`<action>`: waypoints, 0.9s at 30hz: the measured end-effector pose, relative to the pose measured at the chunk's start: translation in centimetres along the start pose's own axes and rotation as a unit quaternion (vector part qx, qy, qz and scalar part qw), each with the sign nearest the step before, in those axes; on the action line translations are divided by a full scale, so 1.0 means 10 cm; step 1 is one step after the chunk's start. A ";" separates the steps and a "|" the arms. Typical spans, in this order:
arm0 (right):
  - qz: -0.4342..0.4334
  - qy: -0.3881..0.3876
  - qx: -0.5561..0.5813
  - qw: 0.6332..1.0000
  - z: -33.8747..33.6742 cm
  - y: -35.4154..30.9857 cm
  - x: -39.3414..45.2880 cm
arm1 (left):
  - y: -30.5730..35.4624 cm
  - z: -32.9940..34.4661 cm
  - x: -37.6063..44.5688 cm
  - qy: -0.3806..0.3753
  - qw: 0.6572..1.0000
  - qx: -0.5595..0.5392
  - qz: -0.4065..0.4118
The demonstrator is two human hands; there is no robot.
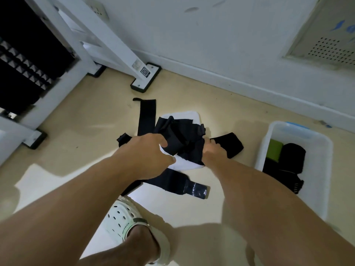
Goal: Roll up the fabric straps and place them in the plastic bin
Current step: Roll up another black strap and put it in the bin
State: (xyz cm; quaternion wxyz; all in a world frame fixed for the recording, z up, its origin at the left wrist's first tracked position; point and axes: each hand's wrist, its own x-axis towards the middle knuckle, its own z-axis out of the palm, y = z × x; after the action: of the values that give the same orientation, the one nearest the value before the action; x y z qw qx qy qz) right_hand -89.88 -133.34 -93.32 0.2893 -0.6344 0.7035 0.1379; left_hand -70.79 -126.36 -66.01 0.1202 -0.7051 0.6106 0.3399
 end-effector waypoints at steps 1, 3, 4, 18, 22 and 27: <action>0.005 0.000 -0.012 1.000 0.02 0.04 -0.01 | 0.02 -0.02 0.00 0.002 1.000 0.001 0.003; 0.005 0.001 -0.041 0.999 0.03 0.10 -0.06 | 0.08 -0.06 0.01 0.013 1.000 -0.008 0.009; 0.003 0.005 -0.037 0.999 0.04 0.12 -0.07 | 0.11 -0.07 0.00 0.015 1.000 -0.013 0.012; -0.153 0.116 0.102 0.976 -0.33 0.12 -0.26 | 0.24 -0.05 0.02 -0.006 0.999 0.043 0.031; -0.166 0.222 0.228 0.933 -1.32 -0.05 -0.54 | 0.18 -0.13 0.05 0.019 0.998 0.048 0.038; -0.237 0.224 0.336 0.884 -2.69 -0.22 -1.26 | 0.27 -0.24 -0.08 0.063 0.996 -0.024 0.059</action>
State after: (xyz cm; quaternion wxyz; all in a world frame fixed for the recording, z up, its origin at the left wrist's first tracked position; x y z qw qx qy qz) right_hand -93.67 -138.53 -64.20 0.3440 -0.6610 0.5825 -0.3246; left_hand -72.50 -127.76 -63.07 0.0445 -0.6909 0.6489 0.3157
